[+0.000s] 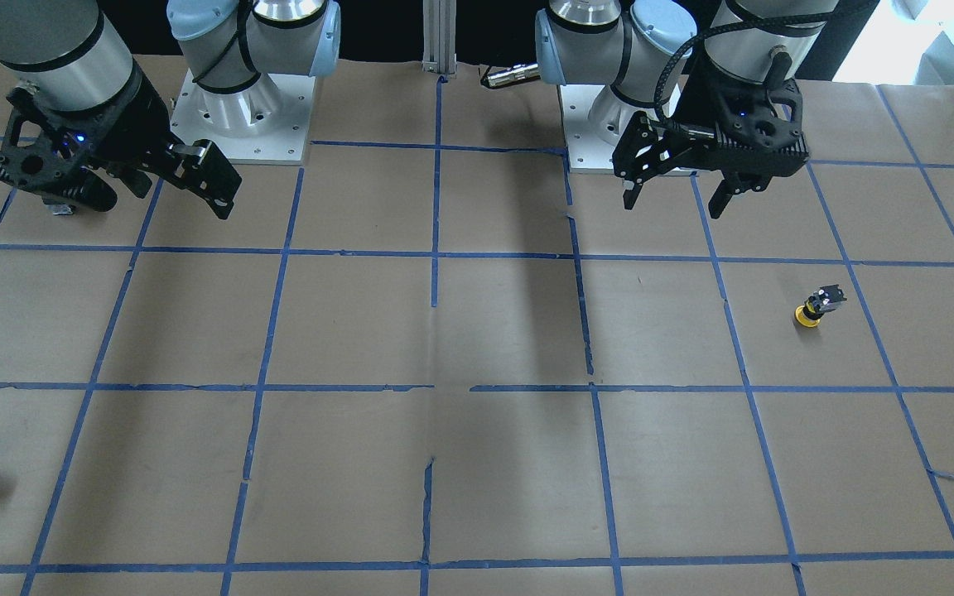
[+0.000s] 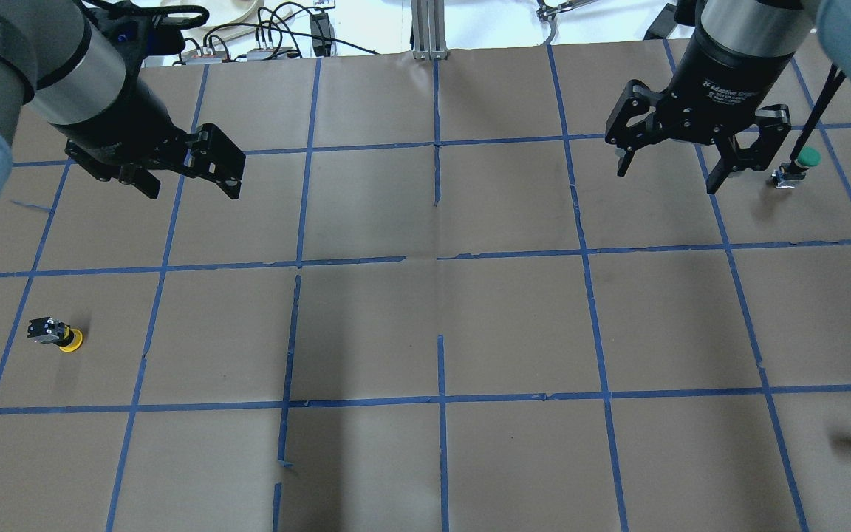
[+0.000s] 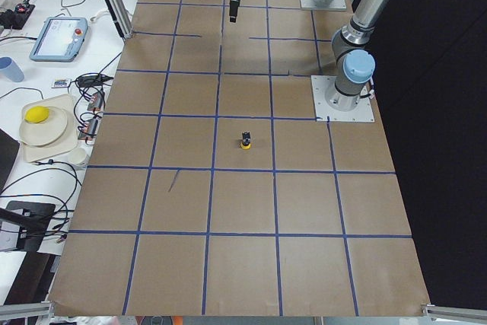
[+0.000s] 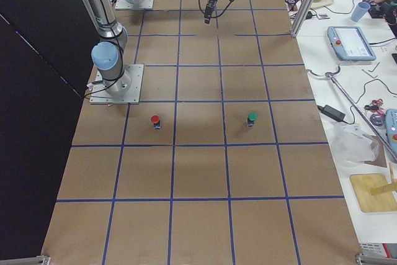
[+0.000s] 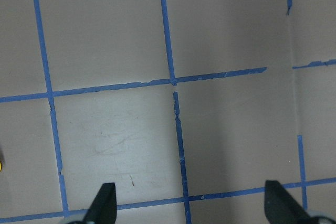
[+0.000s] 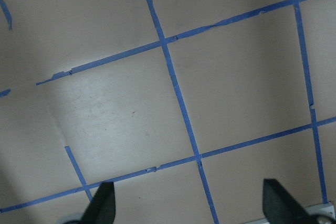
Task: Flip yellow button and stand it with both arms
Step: 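Move the left gripper down over the yellow button lying on its side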
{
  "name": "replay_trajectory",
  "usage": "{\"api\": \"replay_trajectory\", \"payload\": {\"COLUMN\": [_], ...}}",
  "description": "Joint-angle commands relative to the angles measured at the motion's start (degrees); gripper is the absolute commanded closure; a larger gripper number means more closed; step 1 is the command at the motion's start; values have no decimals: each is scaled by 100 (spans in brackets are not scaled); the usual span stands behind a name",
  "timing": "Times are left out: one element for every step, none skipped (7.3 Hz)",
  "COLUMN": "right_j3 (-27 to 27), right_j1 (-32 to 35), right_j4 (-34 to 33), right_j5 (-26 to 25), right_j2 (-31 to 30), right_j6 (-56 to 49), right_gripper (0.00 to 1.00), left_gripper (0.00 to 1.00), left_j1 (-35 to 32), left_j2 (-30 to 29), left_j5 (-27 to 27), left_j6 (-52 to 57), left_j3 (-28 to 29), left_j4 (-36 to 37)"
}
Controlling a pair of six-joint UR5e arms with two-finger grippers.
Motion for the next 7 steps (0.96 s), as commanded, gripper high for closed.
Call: {"api": "replay_trajectory", "payload": {"right_j3": [1,-8,-8,-8,-17,-17,-17], "right_j1": [-10,-27,-19,-45,-19,-27,-28], "right_j4": [0,-35,-53,-44,-53,-53,-70], "right_j5": [-32,46,64,64,73,73,73], "right_j2": [7,7,-10,-11,-37,-28,-28], "right_j6": [3,-5,3,3,12,12,12], "right_gripper": [0,0,0,0,0,0,0], "left_gripper": [1,1,1,1,0,0,0], "left_j1": [-127,-136,-67,56,388,956,1406], "left_j2": [-46,-37,-20,-11,33,25,-28], "left_j5": [28,81,99,134,134,117,125], "left_j6": [-440,-366,35,466,714,760,777], "left_j3": [19,-60,-165,-279,-524,-805,-955], "left_j4": [-99,-152,-170,-153,-153,-75,205]}}
